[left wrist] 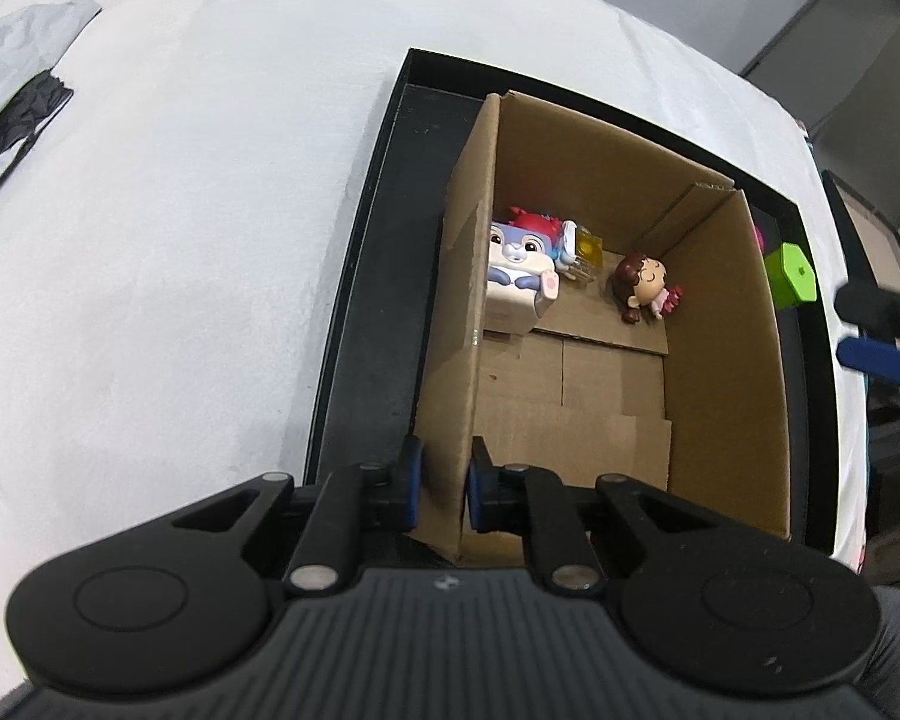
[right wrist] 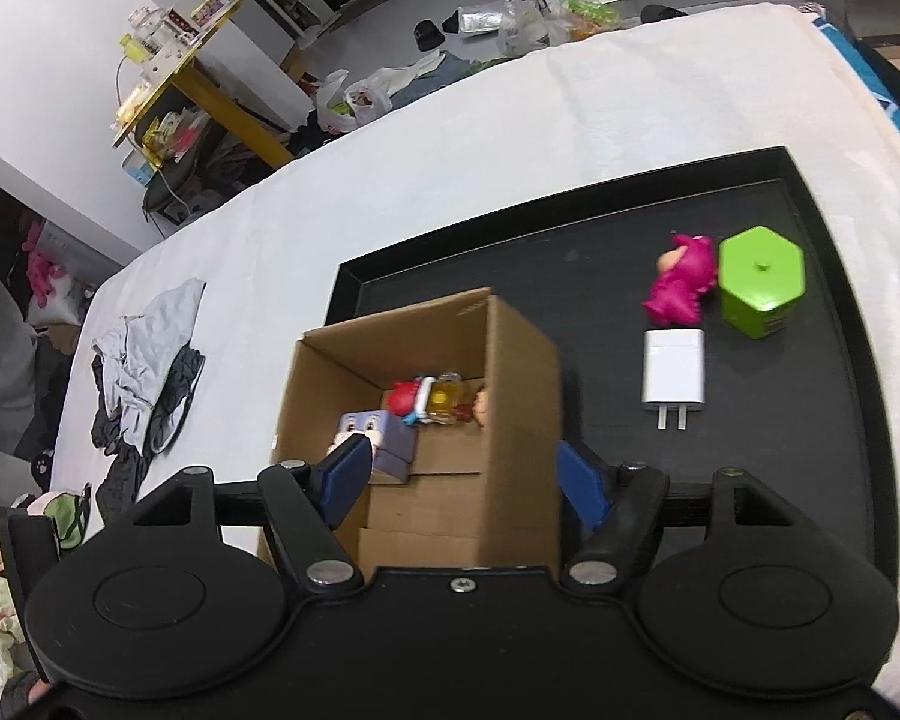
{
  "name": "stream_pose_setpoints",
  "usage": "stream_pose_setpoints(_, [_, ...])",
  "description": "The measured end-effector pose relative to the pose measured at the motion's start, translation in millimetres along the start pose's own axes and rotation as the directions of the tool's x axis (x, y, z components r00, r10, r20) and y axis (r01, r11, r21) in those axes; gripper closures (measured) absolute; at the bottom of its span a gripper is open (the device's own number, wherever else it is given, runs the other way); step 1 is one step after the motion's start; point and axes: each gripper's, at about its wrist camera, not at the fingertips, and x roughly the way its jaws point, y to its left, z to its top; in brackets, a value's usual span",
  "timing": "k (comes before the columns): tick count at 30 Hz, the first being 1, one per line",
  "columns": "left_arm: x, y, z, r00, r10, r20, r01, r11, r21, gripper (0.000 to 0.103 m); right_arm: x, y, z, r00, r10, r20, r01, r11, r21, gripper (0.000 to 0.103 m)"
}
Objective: Organize rigid objects
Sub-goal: 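Move the right gripper over the white charger plug and close on it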
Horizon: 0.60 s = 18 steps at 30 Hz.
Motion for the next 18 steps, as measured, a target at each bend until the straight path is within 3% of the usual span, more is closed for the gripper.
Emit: stream_pose_setpoints(18, [-5.2, 3.0, -3.7, 1.000, 0.012, 0.013, -0.012, 0.998, -0.055, 0.089, -14.0, -55.9, 14.6, 1.000, -0.026, -0.012, 0.027, 0.999, 0.045, 0.034])
